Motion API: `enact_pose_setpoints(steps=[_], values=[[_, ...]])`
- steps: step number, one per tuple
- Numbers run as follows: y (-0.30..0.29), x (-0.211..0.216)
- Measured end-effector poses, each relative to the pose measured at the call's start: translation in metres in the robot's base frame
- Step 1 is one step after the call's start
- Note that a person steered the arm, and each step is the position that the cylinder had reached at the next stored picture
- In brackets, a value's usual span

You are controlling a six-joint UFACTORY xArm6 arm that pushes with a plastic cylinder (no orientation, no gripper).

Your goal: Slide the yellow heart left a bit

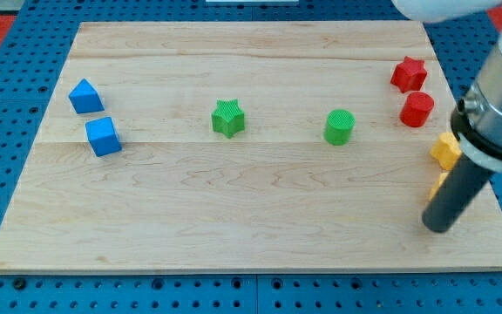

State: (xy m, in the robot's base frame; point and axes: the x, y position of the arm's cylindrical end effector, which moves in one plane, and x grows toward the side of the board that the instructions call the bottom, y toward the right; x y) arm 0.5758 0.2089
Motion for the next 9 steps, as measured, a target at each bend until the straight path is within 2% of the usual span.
enact_pose_setpoints(steps=[1, 2, 4, 5, 7, 9], values=[[0.06, 0.003], [0.107, -0.015], [0.108, -0.096], [0.107, -0.111], [0.067, -0.098], [0.05, -0.104]])
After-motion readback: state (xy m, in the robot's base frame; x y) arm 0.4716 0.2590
